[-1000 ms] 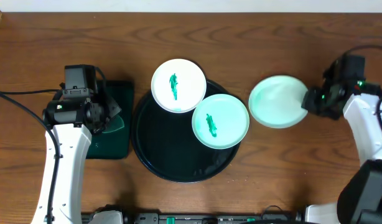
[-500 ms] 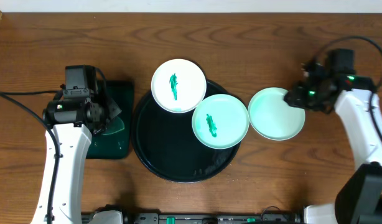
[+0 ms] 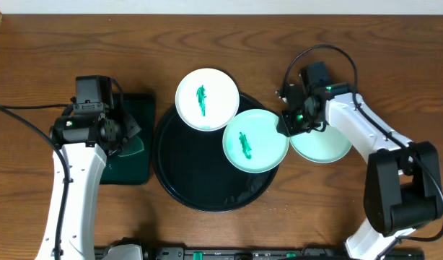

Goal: Clean dirty plates on tray and stack at the side
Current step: 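Reach the right gripper to the second pale green plate rim and grip it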

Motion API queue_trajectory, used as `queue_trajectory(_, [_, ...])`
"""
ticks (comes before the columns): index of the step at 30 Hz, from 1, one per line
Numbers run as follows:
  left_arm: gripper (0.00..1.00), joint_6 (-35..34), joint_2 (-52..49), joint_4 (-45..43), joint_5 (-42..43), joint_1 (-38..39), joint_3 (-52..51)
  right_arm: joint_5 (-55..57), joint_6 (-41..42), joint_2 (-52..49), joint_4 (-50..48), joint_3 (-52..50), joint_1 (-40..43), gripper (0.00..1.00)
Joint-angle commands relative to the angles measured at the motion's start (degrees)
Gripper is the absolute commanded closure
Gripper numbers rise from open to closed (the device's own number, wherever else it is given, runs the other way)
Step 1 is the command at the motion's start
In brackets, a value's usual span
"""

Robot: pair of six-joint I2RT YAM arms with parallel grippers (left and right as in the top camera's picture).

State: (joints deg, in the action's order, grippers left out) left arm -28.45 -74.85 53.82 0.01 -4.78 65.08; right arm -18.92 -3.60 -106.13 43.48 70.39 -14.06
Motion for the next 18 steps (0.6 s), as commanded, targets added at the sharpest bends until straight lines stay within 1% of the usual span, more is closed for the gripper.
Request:
queue_trajectory(1, [0.93,0.57,-0.28,0.13,-0.68,-0.2,1.49,1.33,-0.76,-0.72,-0.04,0.28,-0.68,0.78])
queue_trajectory(2, [0.93,0.57,-0.35,0.13,-0.68,-0.2,1.49,1.46,-0.74,-0.72,-0.04,0.31,-0.68,0.9])
queue_trajectory(4, [0.93,0.57,-0.39,0.13,-0.68,-0.2,1.49,-0.07,-0.76,-0.7,0.26,0.33,-0.85,0.99])
queue_trajectory(7, [0.93,0.57,-0.39,0.13,-0.68,-0.2,1.49,-1.75,-0.44,0.26,1.99,0.96,-3.87,0.99])
queue_trajectory(9, [0.93,0.57,-0.39,0.13,-0.68,-0.2,1.49,-1.68,1.36,1.03,3.72,2.01,-6.86,0.99])
queue_trajectory(10, [0.93,0.57,-0.39,0.13,-0.68,-0.2,1.49,-1.66,4.7,1.14,3.89,2.49,-8.7,0.99])
queue_trajectory(12, [0.93,0.59,-0.39,0.59,-0.68,-0.17,1.42,-0.46,17.62,1.11,3.72,2.51,-13.25,0.99])
queue_trajectory(15, [0.93,0.52,-0.39,0.59,-0.68,-0.17,0.26,6.12,30.82,0.57,3.06,1.92,-18.38,0.99])
queue_trajectory(16, [0.93,0.55,-0.39,0.61,-0.68,-0.17,-0.2,6.69,32.63,0.2,2.25,1.92,-20.48,0.99])
queue_trajectory(17, [0.93,0.5,-0.39,0.76,-0.63,-0.15,-0.59,6.69,32.76,0.04,1.55,1.92,-21.99,0.99])
queue_trajectory(18, [0.93,0.52,-0.39,0.87,-0.46,-0.02,-0.79,7.34,32.68,0.04,1.31,1.92,-22.73,0.93])
